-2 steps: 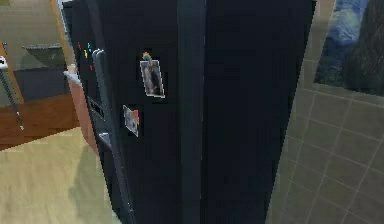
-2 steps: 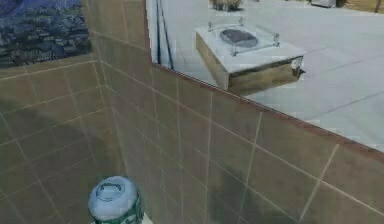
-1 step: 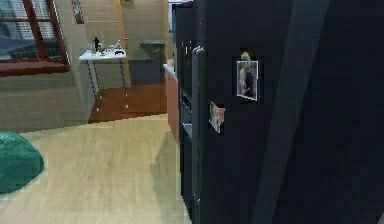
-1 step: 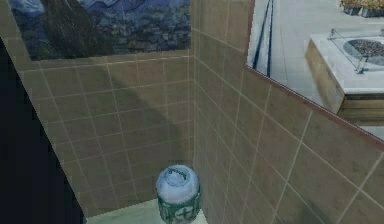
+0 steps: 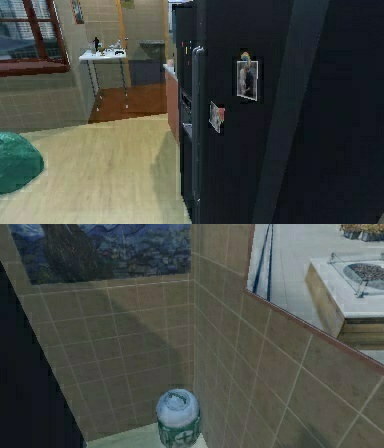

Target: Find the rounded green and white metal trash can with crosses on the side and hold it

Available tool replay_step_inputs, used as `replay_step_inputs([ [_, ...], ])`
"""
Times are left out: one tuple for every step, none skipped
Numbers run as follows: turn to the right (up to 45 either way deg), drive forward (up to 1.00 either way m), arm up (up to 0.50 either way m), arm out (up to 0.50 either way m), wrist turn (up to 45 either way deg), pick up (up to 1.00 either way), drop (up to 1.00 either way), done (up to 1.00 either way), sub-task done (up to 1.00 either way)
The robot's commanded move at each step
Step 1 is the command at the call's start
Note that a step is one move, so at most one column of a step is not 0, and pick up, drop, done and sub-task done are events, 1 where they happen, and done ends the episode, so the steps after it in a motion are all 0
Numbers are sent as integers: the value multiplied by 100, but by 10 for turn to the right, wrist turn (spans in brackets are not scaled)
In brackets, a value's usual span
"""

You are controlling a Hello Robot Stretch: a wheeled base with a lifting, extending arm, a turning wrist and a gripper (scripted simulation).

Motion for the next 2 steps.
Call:
replay_step_inputs([
  [0,0,0,50,0,0,0,0,0],
  [0,0,0,0,450,0,0,0,0],
])
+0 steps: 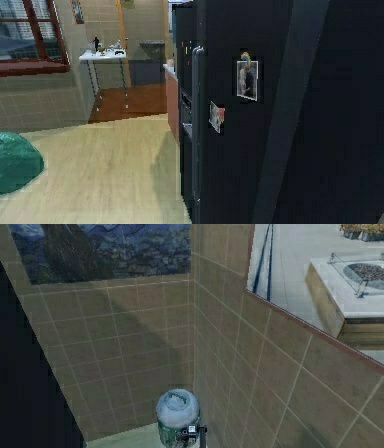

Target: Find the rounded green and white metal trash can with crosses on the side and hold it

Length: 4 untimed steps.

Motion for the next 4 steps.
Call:
replay_step_inputs([
  [0,0,0,0,450,0,0,0,0],
  [0,0,0,0,450,0,0,0,0],
  [0,0,0,0,240,0,0,0,0],
  [0,0,0,0,0,100,0,0,0],
])
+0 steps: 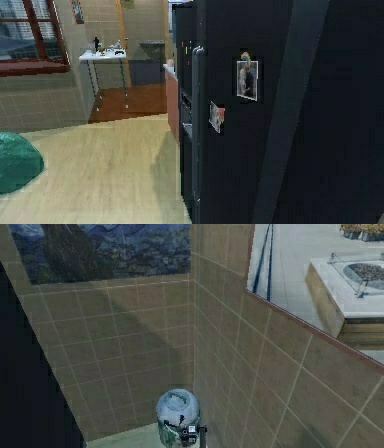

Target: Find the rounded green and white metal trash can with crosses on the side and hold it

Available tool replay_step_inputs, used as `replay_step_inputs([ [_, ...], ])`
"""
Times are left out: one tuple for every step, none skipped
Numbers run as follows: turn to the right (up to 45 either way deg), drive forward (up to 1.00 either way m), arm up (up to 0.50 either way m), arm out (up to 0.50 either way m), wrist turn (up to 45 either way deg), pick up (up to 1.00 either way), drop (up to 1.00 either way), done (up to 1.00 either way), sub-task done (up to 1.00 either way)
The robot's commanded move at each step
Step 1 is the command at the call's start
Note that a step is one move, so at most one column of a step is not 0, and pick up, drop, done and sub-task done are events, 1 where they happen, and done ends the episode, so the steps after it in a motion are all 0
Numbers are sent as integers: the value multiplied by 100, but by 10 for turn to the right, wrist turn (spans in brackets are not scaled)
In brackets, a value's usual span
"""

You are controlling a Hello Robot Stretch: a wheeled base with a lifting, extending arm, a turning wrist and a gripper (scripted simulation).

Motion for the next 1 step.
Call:
replay_step_inputs([
  [0,0,10,0,0,0,0,0,0],
])
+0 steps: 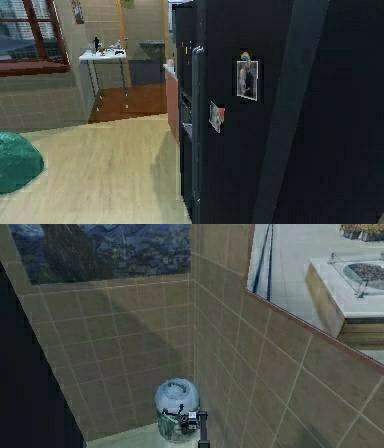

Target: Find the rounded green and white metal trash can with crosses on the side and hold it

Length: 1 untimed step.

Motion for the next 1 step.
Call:
replay_step_inputs([
  [0,0,0,0,0,0,0,100,0],
])
